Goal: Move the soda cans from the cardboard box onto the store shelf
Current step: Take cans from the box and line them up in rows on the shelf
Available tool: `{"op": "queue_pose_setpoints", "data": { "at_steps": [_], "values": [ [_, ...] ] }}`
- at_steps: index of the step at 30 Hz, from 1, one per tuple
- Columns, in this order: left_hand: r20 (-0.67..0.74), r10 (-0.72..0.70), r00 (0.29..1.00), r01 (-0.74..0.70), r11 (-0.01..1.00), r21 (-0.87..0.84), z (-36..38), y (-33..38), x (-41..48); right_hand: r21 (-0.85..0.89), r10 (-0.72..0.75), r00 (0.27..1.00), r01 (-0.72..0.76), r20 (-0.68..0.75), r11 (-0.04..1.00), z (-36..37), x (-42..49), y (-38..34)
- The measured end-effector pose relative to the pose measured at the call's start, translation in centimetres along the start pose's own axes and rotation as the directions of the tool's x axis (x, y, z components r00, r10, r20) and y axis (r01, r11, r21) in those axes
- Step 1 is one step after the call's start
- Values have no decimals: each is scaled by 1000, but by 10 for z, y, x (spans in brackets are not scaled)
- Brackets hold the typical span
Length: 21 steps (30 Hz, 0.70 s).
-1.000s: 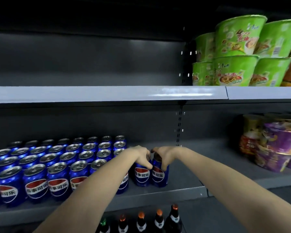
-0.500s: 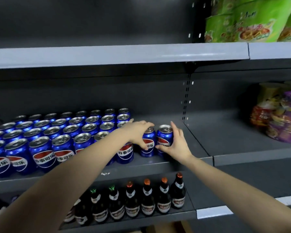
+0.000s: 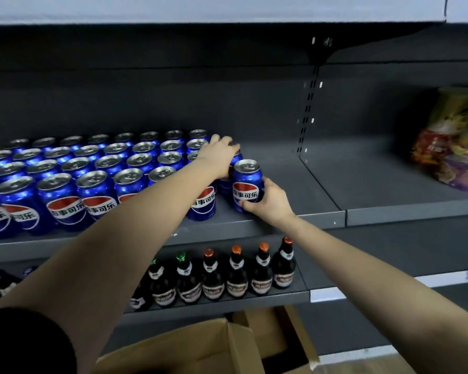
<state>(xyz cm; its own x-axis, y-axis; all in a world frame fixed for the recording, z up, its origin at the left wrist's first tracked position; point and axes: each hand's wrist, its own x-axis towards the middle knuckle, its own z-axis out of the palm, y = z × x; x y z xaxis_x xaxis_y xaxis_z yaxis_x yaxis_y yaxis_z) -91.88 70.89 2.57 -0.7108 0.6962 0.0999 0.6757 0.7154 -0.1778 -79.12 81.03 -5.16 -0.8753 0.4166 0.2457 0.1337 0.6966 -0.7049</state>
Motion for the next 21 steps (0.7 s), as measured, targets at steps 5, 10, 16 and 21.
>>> {"op": "queue_pose_setpoints", "data": {
  "at_steps": [5,10,16,21],
  "values": [
    [-38,-17,999,21,995,102,-3,-5,21,-12,23,998,-22,53,1000,17,15,-14],
    [8,-35,999,34,993,114,-8,-20,46,53,76,996,-79,48,996,26,33,-22],
    [44,-66,997,61,994,91,-4,-35,76,121,176,983,-182,52,976,41,60,-26],
    [-20,-79,997,77,993,-84,3,-52,102,124,194,978,-203,82,971,52,89,-28]
  ]
}}
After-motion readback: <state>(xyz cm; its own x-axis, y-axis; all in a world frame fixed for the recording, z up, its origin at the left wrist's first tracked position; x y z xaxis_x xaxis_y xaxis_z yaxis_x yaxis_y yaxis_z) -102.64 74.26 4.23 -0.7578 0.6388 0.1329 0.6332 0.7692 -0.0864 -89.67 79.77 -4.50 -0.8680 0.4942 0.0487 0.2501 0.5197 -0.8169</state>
